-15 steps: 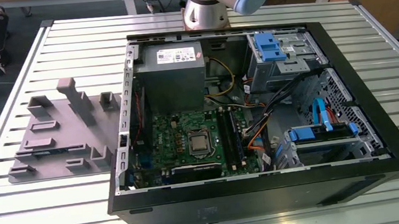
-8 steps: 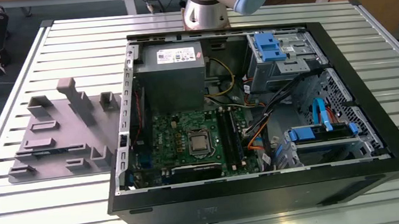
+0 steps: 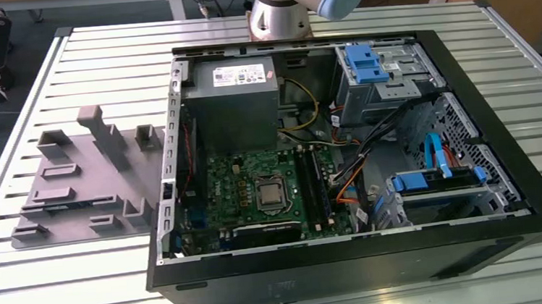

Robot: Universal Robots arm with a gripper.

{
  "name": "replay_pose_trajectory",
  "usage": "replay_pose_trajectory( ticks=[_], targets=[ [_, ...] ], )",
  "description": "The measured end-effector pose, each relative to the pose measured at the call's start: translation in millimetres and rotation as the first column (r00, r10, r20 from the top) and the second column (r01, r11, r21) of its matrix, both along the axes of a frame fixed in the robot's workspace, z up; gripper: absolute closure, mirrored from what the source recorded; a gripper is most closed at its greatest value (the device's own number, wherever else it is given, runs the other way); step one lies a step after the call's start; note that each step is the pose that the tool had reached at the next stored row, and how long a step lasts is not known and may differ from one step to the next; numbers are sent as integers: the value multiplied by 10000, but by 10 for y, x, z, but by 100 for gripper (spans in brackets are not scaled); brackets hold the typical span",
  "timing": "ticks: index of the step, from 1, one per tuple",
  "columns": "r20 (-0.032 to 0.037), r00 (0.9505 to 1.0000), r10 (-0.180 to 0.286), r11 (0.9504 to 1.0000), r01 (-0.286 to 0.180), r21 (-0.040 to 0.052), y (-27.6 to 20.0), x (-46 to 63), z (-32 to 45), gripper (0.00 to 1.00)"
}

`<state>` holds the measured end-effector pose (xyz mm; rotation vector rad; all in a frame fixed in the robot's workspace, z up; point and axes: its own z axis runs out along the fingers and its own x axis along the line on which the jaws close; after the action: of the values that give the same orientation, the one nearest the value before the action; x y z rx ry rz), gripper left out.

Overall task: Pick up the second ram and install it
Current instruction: 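Pick up the second ram and move it above second insertion slot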

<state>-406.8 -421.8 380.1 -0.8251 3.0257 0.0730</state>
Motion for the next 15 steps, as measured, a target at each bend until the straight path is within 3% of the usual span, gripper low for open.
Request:
replay_pose_trajectory(
  ticks=[15],
  targets=[
    [0, 9988, 481, 9988, -481, 0, -2, 0, 0, 89]
  ],
)
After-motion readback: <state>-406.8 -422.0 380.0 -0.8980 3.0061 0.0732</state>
